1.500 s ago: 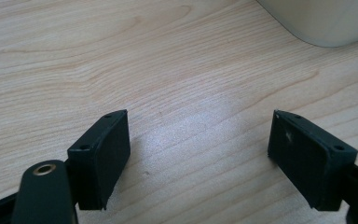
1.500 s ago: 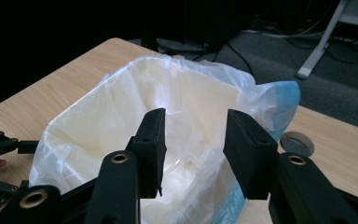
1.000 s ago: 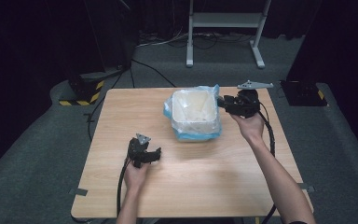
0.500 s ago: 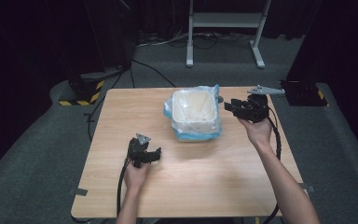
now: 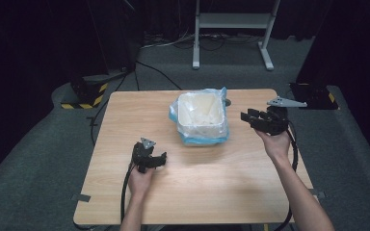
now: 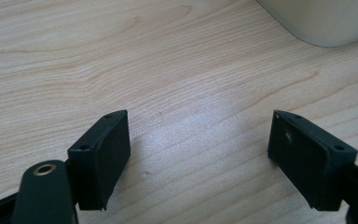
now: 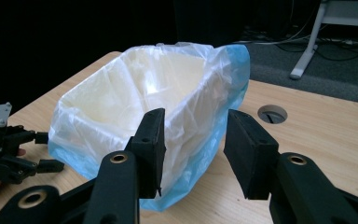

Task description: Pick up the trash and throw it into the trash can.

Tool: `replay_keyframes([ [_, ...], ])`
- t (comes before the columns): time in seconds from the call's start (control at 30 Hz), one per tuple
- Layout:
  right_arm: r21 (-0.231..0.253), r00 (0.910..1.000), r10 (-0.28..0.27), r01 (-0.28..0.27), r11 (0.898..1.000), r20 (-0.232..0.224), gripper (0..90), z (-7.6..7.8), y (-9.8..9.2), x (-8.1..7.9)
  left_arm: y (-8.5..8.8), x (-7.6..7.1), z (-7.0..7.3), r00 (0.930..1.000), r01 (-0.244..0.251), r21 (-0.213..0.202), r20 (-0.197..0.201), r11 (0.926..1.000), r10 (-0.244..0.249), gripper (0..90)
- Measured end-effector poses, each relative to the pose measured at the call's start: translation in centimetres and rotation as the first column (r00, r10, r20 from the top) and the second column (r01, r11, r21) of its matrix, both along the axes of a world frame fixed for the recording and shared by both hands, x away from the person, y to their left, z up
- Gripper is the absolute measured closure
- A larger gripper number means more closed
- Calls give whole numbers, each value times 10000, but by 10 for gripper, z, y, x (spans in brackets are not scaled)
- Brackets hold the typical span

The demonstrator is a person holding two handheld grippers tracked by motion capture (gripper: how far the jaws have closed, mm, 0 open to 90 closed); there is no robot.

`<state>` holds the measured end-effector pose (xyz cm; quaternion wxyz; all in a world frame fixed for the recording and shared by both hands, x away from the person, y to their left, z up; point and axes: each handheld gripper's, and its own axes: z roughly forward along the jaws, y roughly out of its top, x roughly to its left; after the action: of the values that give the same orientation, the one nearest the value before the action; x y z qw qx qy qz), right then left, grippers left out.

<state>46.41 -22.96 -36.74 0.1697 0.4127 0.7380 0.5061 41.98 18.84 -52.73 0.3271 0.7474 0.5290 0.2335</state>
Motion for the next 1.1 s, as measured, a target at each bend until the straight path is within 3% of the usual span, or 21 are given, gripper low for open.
replay_keyframes([
  [0.53, 190, 9998, -194, 196, 9996, -97, 570, -22, -20, -24, 0, 0, 0, 10000, 0, 0, 0, 10000, 0, 207],
  [0.8, 360, 9988, -334, 346, 9988, -345, 569, -41, -25, -34, 0, 0, 0, 10000, 1, 1, 0, 10000, -1, 207],
  [1.1, 67, 9972, -541, 545, 9985, -520, 568, -71, -22, -42, 0, 0, 0, 10000, 1, 1, 0, 10000, -1, 207],
])
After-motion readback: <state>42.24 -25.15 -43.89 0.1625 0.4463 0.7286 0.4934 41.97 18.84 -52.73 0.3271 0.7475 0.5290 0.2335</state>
